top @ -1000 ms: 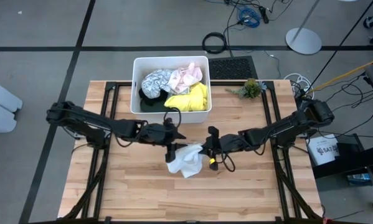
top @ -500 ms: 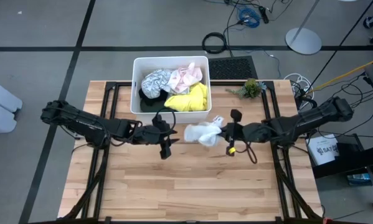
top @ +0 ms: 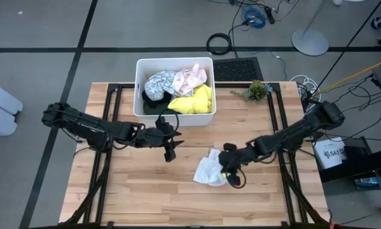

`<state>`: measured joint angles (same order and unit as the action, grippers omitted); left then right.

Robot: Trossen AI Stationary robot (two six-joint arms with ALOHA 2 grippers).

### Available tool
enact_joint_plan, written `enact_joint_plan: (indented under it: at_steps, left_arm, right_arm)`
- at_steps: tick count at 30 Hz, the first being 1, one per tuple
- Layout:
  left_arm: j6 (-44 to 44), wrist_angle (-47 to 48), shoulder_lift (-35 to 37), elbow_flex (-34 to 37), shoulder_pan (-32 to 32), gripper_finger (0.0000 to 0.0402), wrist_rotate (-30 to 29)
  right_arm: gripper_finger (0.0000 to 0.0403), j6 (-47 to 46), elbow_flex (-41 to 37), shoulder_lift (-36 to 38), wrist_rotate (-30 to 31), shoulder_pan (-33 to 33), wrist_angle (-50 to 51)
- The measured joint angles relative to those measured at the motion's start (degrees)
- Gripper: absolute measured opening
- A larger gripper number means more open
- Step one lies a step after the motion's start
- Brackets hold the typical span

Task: Fold laundry
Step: Fold the white underwear, then put the folded white underwear into the white laundry bin

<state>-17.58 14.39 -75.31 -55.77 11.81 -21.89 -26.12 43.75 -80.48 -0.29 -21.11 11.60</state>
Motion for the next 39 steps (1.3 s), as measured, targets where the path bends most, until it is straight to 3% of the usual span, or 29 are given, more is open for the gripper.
enact_joint_plan:
  at_steps: [5, 10, 23, 30, 33, 35, 39]
  left_arm:
    - [-0.1, -0.4, 0.0, 0.0, 0.0, 0.0166, 0.0]
    - [-0.1, -0.4, 0.0, 0.0, 0.0, 0.0166, 0.0]
    - [0.1, -0.3, 0.0, 0.0, 0.0, 0.0166, 0.1]
    - [0.1, -0.3, 0.0, 0.0, 0.0, 0.0166, 0.2]
    - [0.1, -0.3, 0.0, 0.0, 0.0, 0.0166, 0.2]
    - [0.0, -0.1, 0.0, 0.0, 0.0, 0.0166, 0.2]
    - [0.1, -0.1, 0.0, 0.0, 0.0, 0.0166, 0.2]
  right_arm:
    - [0.0009, -1.2, 0.0, -3.8, 0.3, 2.3, -0.7]
    - [0.0042, -1.0, 0.0, -6.6, 1.0, 5.0, -1.7]
    - [0.0211, 4.1, 0.0, -8.8, 3.9, 5.8, -3.1]
    - [0.0269, 4.4, 0.3, -16.5, 4.0, 6.3, -4.4]
    - [0.0268, 3.1, 0.6, -19.3, 2.3, 6.5, -5.2]
    - [0.0247, 1.7, 0.6, -19.8, 2.3, 6.5, -5.5]
    - [0.0151, 1.1, 0.3, -18.3, 1.2, 6.5, -5.1]
